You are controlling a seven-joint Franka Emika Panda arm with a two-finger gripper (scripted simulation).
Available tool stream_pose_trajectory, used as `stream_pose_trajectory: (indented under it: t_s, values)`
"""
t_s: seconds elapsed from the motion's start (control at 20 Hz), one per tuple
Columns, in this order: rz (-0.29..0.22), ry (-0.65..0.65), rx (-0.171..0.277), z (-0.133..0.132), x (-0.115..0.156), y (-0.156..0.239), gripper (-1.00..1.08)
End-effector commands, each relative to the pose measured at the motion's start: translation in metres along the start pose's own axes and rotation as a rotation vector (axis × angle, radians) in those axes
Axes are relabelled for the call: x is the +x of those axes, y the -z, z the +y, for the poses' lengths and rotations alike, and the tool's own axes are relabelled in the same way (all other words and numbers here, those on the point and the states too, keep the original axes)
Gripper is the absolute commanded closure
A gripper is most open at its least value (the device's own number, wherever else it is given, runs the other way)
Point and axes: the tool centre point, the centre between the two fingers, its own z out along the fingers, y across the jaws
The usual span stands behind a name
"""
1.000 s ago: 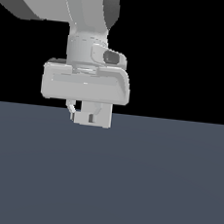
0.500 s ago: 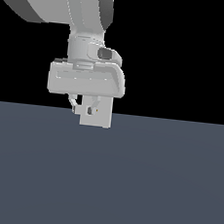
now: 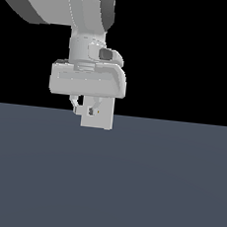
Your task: Plug the charger into the wall socket.
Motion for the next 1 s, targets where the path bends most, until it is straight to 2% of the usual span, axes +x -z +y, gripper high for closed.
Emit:
stream_pose_trajectory:
  t_s: [0.0, 0.95]
  values:
    - [0.0, 0.0, 0.0, 0.0, 0.001, 0.0, 1.08]
    - [0.0, -0.001, 0.001, 0.0, 0.049, -0.006, 1.08]
